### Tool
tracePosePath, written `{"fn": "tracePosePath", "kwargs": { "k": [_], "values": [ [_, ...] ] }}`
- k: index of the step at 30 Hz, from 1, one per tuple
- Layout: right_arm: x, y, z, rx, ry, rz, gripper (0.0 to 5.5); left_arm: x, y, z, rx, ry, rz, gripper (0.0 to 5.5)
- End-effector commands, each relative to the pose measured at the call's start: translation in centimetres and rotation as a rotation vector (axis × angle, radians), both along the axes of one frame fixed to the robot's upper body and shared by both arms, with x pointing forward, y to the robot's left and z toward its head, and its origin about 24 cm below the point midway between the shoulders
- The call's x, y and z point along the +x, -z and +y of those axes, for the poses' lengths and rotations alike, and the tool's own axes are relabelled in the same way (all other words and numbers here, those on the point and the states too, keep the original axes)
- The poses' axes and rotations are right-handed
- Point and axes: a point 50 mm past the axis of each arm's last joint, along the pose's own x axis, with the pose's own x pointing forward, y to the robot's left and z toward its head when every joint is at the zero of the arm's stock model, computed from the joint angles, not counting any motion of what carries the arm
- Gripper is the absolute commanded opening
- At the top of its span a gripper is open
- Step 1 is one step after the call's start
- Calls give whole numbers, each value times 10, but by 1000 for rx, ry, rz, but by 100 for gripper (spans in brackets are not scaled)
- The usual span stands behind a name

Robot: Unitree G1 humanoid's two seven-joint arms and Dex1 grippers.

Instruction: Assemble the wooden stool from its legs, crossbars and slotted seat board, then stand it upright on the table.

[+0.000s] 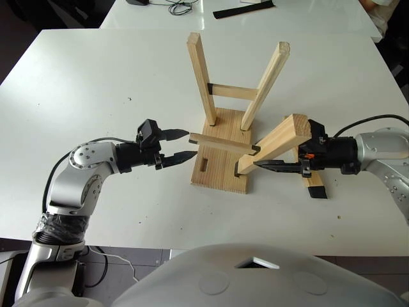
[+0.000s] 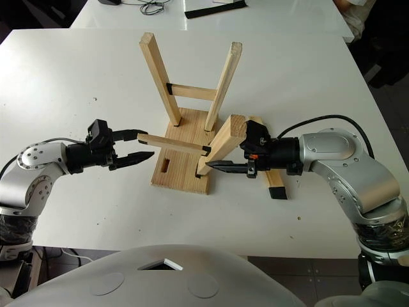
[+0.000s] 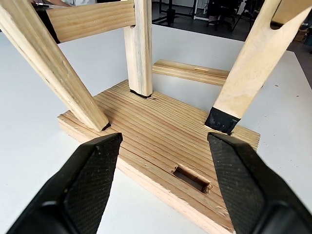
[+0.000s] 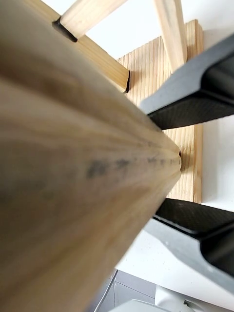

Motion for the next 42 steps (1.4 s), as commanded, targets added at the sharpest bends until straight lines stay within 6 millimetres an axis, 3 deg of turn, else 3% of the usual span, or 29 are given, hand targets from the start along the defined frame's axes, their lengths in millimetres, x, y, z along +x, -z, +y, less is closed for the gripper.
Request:
{"fn": "tracePosePath", "kwargs": {
  "k": [1,14,23,32,34,38,42],
  "values": [
    [-2,6,-4,-46,14,-3,201,4,-2,3,15,-17,-5,326],
    [-7,7,-12,-89,17,-10,201,4,-1,10,17,-88,-14,326],
    [3,17,-12,-135,-22,9,201,8,-2,11,15,-109,-20,326],
    [8,43,-17,-162,-74,188,201,16,-4,8,20,-89,-20,326],
    [2,51,-17,-187,-90,209,201,17,-4,7,20,-88,-18,326],
    [-31,67,-8,-223,-168,239,200,15,-4,8,19,-95,-11,326],
    [-42,74,-6,-240,-166,238,200,15,-3,8,20,-101,-9,326]
  ]
}}
